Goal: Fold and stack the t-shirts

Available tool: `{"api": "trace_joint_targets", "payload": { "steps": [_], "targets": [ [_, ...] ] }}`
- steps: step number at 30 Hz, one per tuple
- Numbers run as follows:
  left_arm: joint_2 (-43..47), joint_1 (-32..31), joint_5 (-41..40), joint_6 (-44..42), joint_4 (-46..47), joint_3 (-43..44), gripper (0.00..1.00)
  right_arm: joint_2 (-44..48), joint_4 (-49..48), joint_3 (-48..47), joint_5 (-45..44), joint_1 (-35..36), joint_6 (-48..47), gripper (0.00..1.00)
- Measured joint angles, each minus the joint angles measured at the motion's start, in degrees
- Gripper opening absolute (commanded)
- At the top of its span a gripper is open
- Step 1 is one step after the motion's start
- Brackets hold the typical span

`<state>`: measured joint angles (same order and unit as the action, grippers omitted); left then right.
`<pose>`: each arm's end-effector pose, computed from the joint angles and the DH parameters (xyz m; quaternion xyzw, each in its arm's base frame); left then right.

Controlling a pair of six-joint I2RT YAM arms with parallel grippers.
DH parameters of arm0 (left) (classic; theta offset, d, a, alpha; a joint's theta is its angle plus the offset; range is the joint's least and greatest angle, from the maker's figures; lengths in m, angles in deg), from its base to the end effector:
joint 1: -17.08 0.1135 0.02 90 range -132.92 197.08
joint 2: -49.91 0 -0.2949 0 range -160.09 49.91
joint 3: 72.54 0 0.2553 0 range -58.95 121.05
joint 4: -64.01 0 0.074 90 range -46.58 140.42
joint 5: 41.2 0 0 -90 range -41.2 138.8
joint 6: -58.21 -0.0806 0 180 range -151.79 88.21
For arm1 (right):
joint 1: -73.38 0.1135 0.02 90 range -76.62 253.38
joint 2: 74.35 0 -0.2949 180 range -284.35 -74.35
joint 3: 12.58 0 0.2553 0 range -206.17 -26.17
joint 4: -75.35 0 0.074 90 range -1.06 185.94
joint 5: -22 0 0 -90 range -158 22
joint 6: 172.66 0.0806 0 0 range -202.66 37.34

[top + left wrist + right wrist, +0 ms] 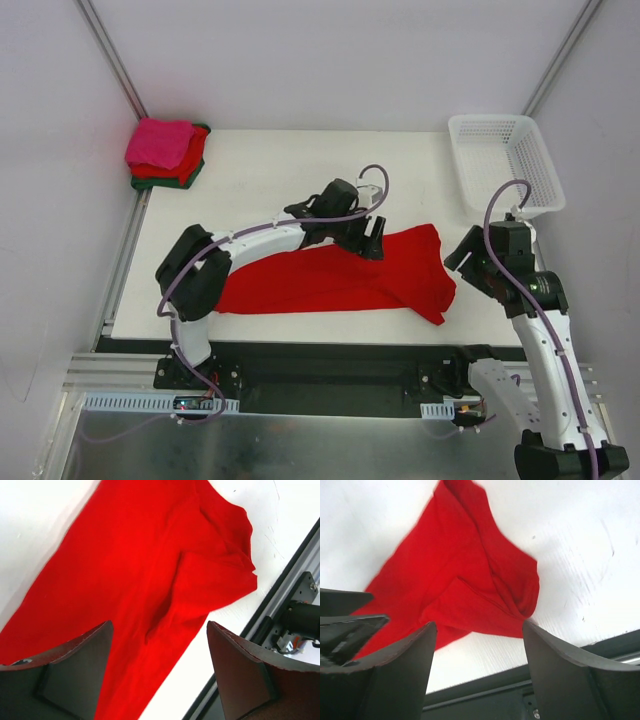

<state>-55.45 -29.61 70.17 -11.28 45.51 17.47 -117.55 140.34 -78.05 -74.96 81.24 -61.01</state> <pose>0.2997 -0.3608 0.2473 0.2814 0.8247 -0.3922 0.2947 0.1543 0.0114 0.3076 0.1339 0.9049 0.0482 0.4012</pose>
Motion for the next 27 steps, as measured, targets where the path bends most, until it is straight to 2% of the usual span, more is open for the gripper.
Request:
{"api": "trace_joint_targets", "payload": {
  "steps": [8,21,23,27],
  "targets": [
    [-6.80,-4.17,-2.58,-3.58,-0.48,6.34,0.68,0.00,0.79,-3.80,-3.19,-0.44,0.39,0.74],
    [-10.93,-5.86,-3.98,-4.66,-1.79,6.12,0.55,0.07,1.40,-3.72,-3.02,-1.73,0.33,0.74],
    [-11.08,-5.90,-3.98,-4.63,-1.77,6.12,0.47,0.07,1.49,-3.72,-2.86,-1.90,0.33,0.74],
    [-11.74,-6.27,-3.91,-4.15,-1.75,6.12,0.46,0.07,1.60,-3.72,-2.82,-2.16,0.20,0.75]
  ]
}}
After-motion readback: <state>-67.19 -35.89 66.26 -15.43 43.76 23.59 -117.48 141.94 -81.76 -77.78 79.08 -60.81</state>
